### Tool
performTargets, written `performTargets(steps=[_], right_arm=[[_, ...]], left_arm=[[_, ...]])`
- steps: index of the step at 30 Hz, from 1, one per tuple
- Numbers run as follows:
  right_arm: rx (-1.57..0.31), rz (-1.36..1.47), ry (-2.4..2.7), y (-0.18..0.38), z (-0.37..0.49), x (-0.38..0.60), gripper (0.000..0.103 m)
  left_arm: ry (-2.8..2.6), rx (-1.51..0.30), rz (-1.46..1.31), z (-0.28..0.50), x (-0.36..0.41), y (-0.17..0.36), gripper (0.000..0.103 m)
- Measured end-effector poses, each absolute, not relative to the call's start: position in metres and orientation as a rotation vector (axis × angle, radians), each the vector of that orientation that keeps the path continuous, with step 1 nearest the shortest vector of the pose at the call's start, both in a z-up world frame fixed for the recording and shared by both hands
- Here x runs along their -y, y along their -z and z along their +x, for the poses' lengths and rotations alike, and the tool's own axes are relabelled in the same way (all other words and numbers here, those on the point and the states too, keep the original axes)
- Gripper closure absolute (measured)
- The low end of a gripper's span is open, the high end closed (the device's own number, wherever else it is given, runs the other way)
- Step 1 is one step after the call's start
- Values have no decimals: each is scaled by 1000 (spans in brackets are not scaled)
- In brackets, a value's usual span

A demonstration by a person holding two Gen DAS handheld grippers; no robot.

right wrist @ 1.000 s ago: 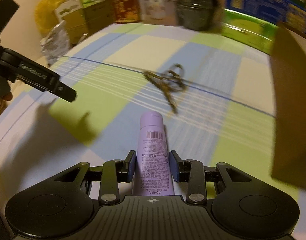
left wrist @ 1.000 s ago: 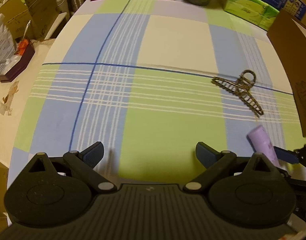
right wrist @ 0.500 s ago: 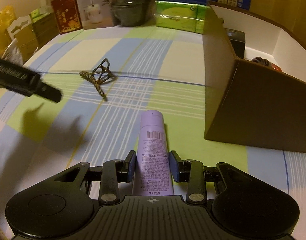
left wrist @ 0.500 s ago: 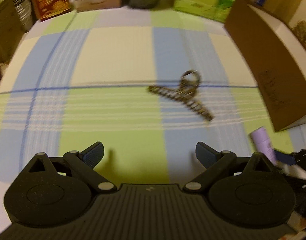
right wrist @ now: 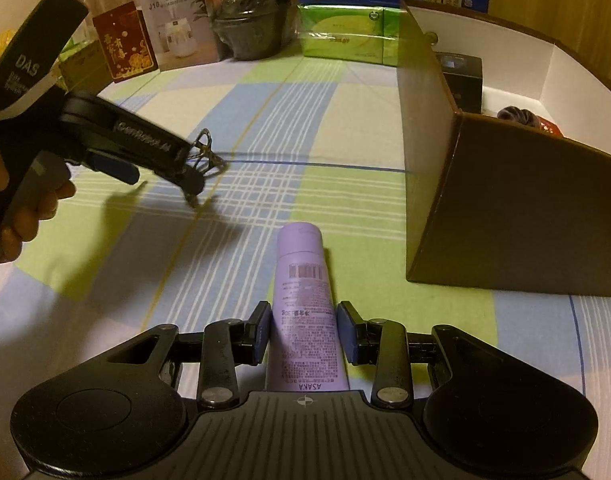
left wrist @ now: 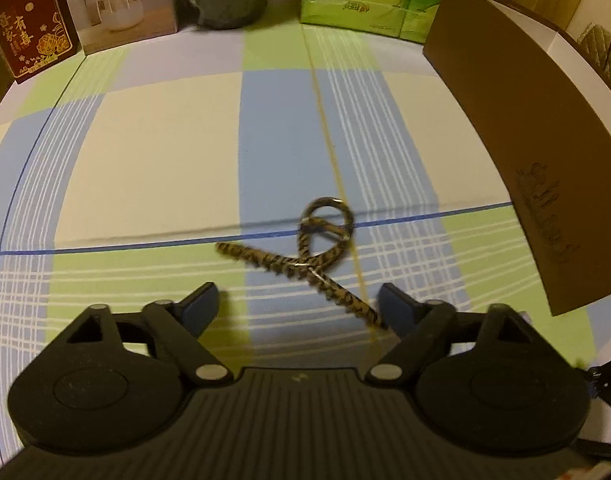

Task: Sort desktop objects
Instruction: 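Lower the left tool onto the leopard-print hair band and grasp it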

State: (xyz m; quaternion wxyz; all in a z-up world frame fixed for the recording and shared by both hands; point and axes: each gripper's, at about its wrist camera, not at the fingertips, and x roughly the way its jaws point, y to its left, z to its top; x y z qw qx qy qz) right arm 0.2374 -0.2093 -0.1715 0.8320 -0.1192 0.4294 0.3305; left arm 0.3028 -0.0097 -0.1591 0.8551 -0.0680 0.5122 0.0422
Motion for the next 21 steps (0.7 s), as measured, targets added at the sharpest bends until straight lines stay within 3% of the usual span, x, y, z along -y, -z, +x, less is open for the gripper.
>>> performTargets(steps=[7,17,21], right_arm=[[-911,-247,-697,172,238,208,70],[-908,-248,-673,172,245,204,70],[-906,-247,-663,172,247,204,70]], left_arm=[[-105,-1089,-142,287,-27,160,31],[43,-1033,-103,292,-6,153,23],[14,-1039,-135,309,2,162,31]])
